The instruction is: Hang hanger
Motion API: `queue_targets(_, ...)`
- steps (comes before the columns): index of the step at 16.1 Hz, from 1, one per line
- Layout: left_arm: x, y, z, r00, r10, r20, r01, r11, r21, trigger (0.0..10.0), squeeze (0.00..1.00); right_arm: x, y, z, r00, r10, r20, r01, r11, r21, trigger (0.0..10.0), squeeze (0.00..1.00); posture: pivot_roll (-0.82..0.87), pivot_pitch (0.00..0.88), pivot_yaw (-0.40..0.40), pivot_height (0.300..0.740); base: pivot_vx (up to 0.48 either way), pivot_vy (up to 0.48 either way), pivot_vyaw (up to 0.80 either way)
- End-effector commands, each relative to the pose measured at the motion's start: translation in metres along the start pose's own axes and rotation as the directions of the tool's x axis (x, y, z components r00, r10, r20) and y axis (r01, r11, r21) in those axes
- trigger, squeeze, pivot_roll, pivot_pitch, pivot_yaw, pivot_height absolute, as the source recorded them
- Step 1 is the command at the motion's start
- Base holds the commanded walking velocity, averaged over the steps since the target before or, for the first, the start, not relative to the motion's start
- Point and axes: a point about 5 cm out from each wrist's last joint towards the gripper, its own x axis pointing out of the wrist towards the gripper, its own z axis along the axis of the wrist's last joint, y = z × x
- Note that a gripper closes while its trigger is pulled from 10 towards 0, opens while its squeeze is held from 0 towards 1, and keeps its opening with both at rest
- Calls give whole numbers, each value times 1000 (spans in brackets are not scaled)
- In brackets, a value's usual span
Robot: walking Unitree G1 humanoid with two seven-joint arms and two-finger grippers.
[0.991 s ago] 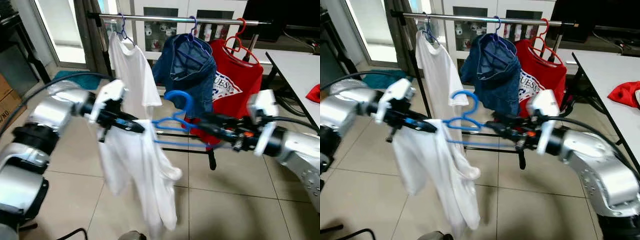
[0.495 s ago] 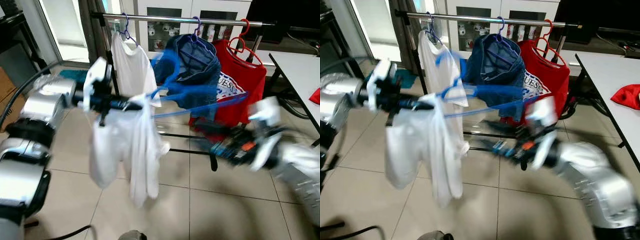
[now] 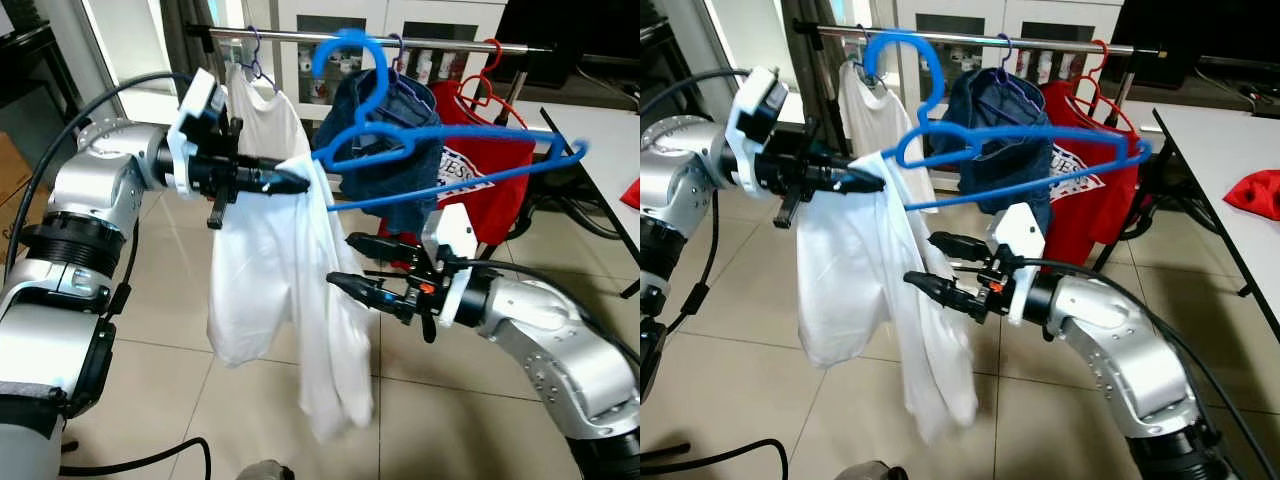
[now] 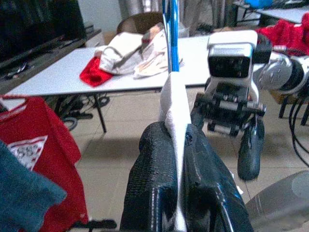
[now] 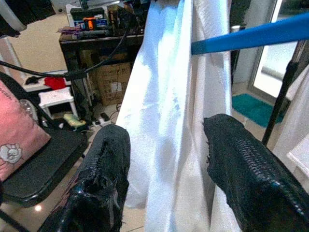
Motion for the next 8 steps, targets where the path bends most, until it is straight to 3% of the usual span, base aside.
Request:
queue_targets(1, 2, 1, 18, 999, -19, 32, 17, 998, 55, 0, 0, 3, 0, 6, 1000, 5, 18, -4, 1000, -28, 10000, 0, -67, 7, 56, 740, 0, 0, 0)
queue_targets(8, 9, 6, 38, 994, -21, 109, 11, 995, 94, 0, 0, 13, 18, 2, 986, 162, 26, -161, 986, -29, 10000, 0, -66, 19, 54, 740, 0, 0, 0)
